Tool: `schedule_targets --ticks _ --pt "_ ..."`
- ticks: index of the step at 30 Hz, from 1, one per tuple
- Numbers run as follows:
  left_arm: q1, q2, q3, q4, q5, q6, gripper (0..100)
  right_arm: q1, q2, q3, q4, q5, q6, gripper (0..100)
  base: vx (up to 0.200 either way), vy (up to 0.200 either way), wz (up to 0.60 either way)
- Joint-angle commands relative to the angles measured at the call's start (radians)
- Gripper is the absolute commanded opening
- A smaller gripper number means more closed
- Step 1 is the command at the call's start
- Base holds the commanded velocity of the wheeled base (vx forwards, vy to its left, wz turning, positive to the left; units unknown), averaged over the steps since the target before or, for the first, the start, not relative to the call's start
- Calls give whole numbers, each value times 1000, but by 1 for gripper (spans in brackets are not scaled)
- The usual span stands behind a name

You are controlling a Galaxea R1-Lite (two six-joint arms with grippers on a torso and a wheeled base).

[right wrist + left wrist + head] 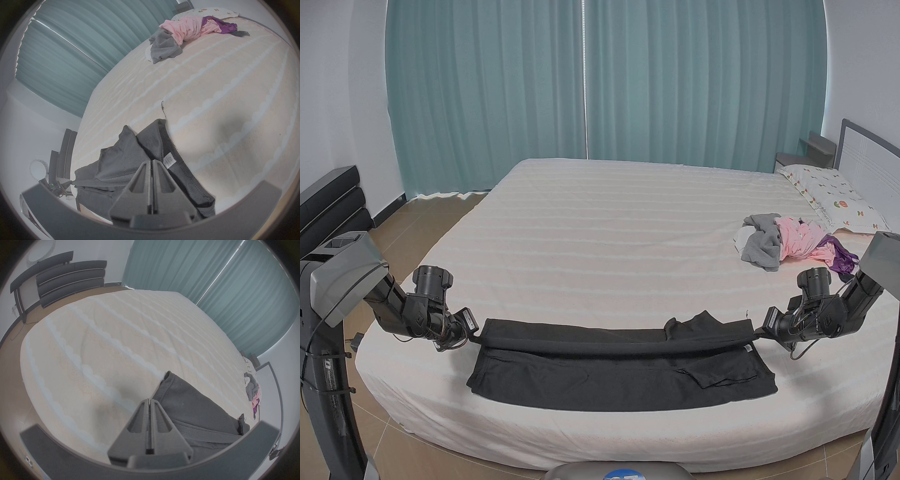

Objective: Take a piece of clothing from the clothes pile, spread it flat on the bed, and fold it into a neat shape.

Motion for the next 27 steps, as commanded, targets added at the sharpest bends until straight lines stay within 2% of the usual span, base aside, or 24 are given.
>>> schedule_targets --ticks 1,12,13,19,24,27 --pt "-2 5 12 1 1 -1 0 2 6 16 0 0 -3 0 0 0 0" --pt "-28 8 38 8 0 -2 0 8 43 24 0 -6 -62 0 0 0 0" --pt "-29 8 45 3 1 -2 100 8 43 24 0 -8 -63 100 0 0 0" --pt "-29 -23 59 0 0 -10 100 8 0 15 -2 1 -46 100 0 0 0" --pt "-12 -66 12 1 -2 -25 100 10 -28 -20 -2 17 -13 100 0 0 0" --pt "-12 -50 -80 9 -2 -89 100 30 2 -49 -2 11 -2 100 0 0 0"
